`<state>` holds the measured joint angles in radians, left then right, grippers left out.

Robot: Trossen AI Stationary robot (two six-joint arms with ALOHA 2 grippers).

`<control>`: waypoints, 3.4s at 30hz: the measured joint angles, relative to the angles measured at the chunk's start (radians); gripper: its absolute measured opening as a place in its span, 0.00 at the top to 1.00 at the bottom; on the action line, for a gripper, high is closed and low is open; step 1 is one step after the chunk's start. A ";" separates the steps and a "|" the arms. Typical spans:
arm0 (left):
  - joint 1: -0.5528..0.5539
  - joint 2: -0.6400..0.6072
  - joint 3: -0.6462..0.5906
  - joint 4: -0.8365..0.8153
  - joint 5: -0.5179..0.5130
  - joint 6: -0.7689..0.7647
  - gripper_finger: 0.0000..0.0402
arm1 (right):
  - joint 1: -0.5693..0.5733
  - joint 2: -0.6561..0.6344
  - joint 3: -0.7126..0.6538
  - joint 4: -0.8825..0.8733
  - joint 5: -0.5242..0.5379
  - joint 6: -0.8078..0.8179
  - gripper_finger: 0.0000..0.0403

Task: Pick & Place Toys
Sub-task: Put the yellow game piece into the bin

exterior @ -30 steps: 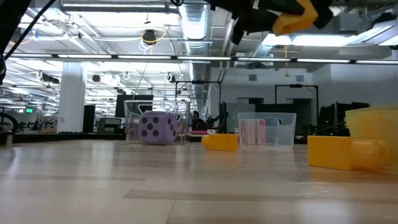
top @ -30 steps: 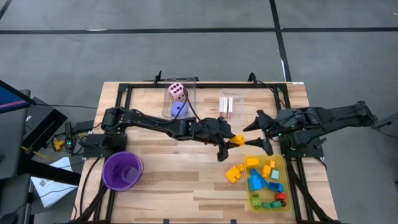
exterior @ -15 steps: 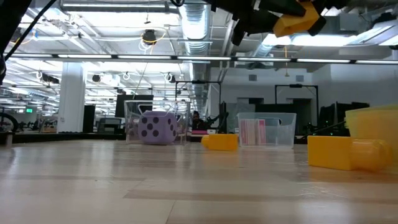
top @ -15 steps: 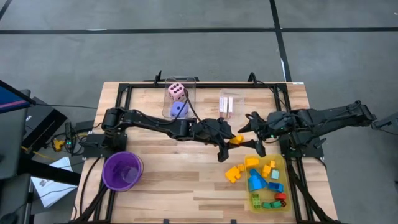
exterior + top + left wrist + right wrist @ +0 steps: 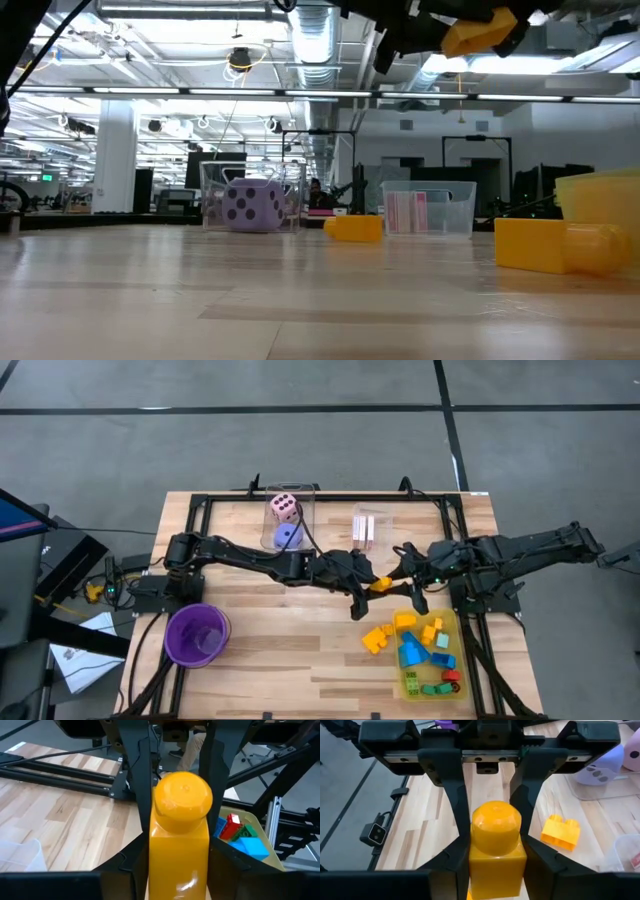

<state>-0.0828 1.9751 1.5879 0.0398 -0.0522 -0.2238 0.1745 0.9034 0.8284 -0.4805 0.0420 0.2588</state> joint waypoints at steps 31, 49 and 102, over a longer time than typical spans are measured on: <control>0.063 -0.141 0.002 -0.311 -0.079 0.068 0.37 | 0.323 -0.249 -0.002 -0.611 0.152 0.487 0.68; 0.064 -0.143 0.002 -0.332 -0.082 0.063 0.37 | 0.652 -0.230 -0.226 -0.610 0.240 0.944 0.68; 0.061 -0.142 0.002 -0.329 -0.081 0.032 0.37 | 0.531 0.181 -0.214 -0.402 0.157 0.500 0.54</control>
<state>-0.0216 1.8332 1.5894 -0.2893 -0.1333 -0.1914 0.7052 1.0847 0.6140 -0.8822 0.1993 0.7587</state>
